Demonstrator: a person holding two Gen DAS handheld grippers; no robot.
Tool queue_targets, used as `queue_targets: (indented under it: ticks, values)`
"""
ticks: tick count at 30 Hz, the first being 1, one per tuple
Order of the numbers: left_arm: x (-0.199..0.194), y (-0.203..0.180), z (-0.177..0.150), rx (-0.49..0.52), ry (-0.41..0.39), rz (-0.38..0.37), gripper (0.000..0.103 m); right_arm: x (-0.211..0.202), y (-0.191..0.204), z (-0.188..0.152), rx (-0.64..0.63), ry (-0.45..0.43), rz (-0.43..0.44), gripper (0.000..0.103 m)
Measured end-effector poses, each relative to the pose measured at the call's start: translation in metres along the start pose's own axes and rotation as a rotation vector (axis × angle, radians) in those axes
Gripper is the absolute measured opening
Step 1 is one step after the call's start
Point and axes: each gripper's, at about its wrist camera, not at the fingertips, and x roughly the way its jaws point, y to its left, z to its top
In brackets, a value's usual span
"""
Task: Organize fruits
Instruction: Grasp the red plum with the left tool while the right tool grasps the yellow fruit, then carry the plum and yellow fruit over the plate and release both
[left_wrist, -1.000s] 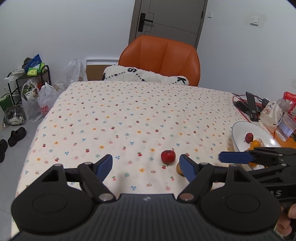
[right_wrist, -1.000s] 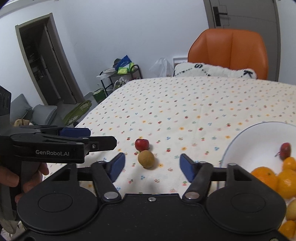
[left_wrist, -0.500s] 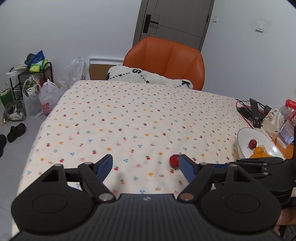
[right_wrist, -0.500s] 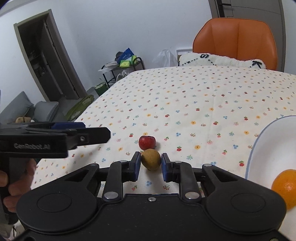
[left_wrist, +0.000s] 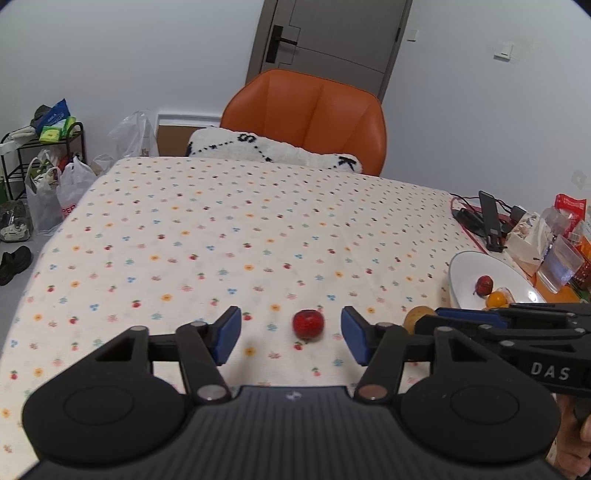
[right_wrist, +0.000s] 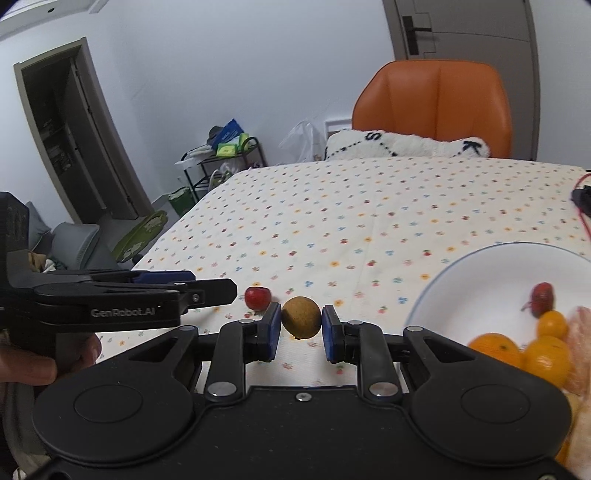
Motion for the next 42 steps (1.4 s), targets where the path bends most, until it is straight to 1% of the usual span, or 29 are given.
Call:
queue_targets:
  ticks: [1,6,11,13,15,20,31,42]
  values:
    - [0.002,-0.002,0.0,0.0,0.003,-0.004,0.053,-0.003,-0.002,0.0,0.002,-0.005,-0.007,0.022]
    - [0.016,-0.012,-0.002,0.015,0.009,-0.017,0.052,-0.02,-0.012,-0.001,0.02,-0.032,-0.043,0.022]
    - [0.034,-0.014,-0.007,0.005,0.041,-0.007,0.037,-0.036,-0.022,-0.003,0.036,-0.055,-0.082,0.022]
    - [0.038,-0.015,-0.01,0.008,0.043,0.002,0.027,-0.041,-0.027,-0.005,0.044,-0.061,-0.093,0.022]
    - [0.038,-0.017,-0.011,0.018,0.036,0.006,0.021,-0.046,-0.031,-0.007,0.05,-0.065,-0.105,0.022]
    - [0.03,-0.025,-0.01,0.029,0.018,-0.001,0.021,-0.058,-0.041,-0.013,0.072,-0.081,-0.129,0.022]
    - [0.011,-0.064,-0.006,0.074,-0.01,-0.075,0.021,-0.086,-0.065,-0.03,0.133,-0.109,-0.171,0.022]
    - [0.002,-0.099,-0.004,0.12,-0.031,-0.135,0.021,-0.101,-0.081,-0.043,0.172,-0.122,-0.192,0.022]
